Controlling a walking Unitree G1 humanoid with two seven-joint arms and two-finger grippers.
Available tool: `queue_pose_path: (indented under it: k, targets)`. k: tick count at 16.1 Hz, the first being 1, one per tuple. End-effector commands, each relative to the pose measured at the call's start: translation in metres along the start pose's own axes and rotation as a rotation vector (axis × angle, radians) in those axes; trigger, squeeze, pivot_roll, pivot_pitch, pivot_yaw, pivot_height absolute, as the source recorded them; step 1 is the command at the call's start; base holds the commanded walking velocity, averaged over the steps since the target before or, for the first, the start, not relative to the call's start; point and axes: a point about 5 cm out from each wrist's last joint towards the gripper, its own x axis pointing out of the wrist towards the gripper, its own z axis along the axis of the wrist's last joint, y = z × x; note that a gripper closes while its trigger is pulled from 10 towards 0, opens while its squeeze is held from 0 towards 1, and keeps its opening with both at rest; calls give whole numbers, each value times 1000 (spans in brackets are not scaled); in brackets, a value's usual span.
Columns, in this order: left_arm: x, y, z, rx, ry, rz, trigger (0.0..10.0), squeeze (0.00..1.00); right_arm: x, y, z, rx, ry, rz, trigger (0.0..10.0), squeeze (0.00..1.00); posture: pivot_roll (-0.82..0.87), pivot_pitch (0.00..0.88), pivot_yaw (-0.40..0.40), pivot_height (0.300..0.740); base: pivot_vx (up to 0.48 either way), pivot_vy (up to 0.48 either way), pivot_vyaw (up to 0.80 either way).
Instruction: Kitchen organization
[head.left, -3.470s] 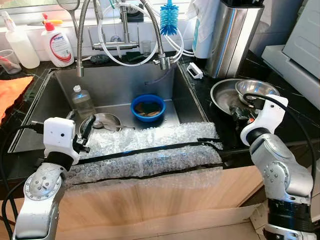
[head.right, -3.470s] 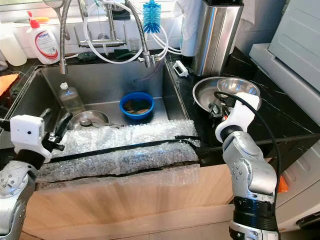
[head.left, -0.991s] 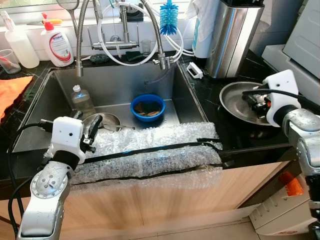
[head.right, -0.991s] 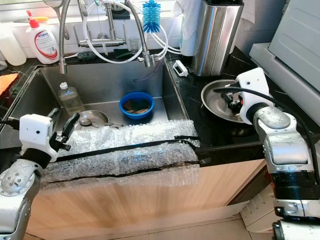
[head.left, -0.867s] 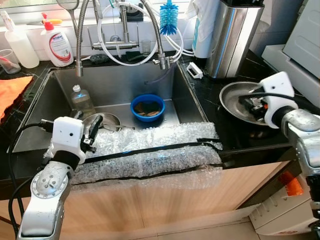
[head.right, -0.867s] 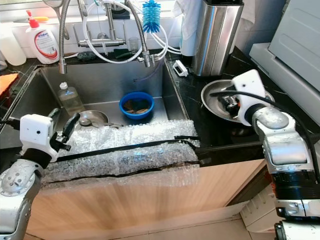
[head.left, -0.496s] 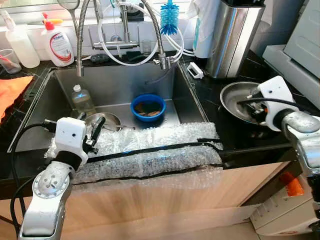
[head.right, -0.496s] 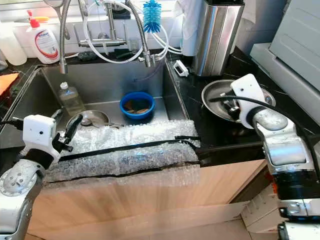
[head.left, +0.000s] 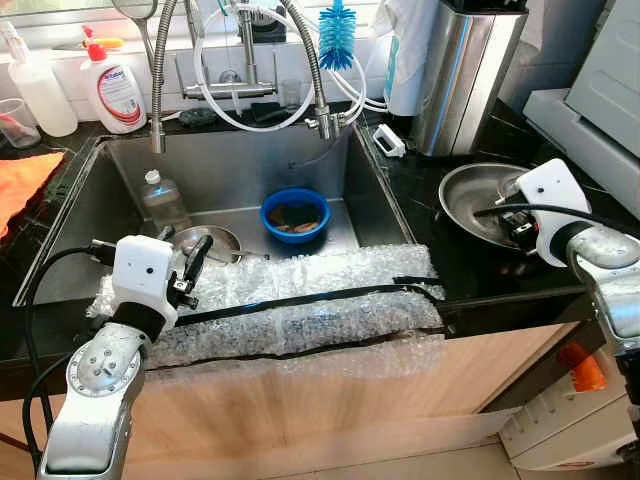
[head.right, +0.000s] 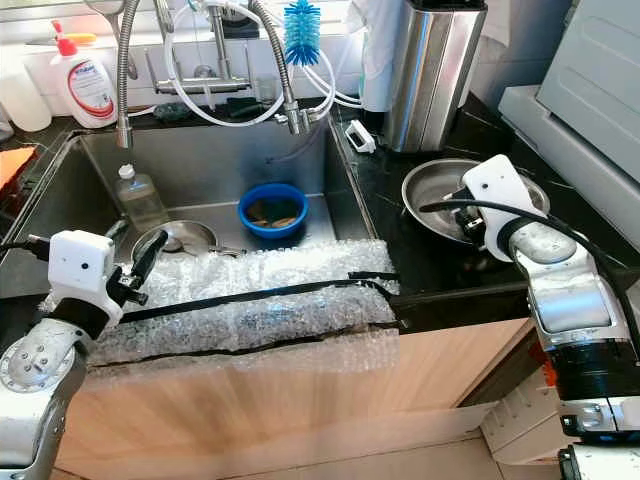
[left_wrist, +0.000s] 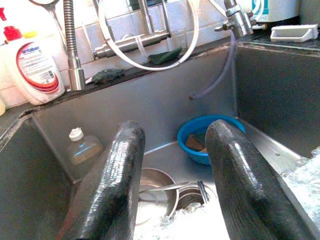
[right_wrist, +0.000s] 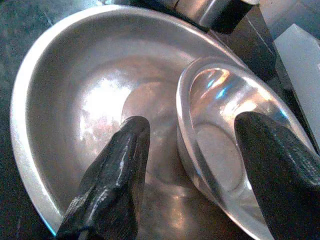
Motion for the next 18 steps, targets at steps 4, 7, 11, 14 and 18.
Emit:
queue_pose_path:
  k: [4,7,11,14,18]
  targets:
    - [-1,-1,2,-1,4,-9,10000,0,1,-3,-7,-6,28,-29,8235,0,-83,31,19,740,0,0,0]
    - [-2,-1,0,-2,11,-10,10000,0,1,-8,-8,-7,36,-63,1608,0,-82,32,19,740,0,0,0]
    - [-2,0,0,0,12,-9,10000,0,3,-4,-10,-3,46,-53,10000,0,-81,31,21,740,0,0,0]
    - [-2,1,1,1,9,-4,10000,0,4,-4,-7,7,26,-60,0,0,-79,27,22,740,0,0,0]
    - [-1,1,1,1,7,7,10000,0,5,-2,-2,13,1,-61,0,0,-77,23,20,740,0,0,0]
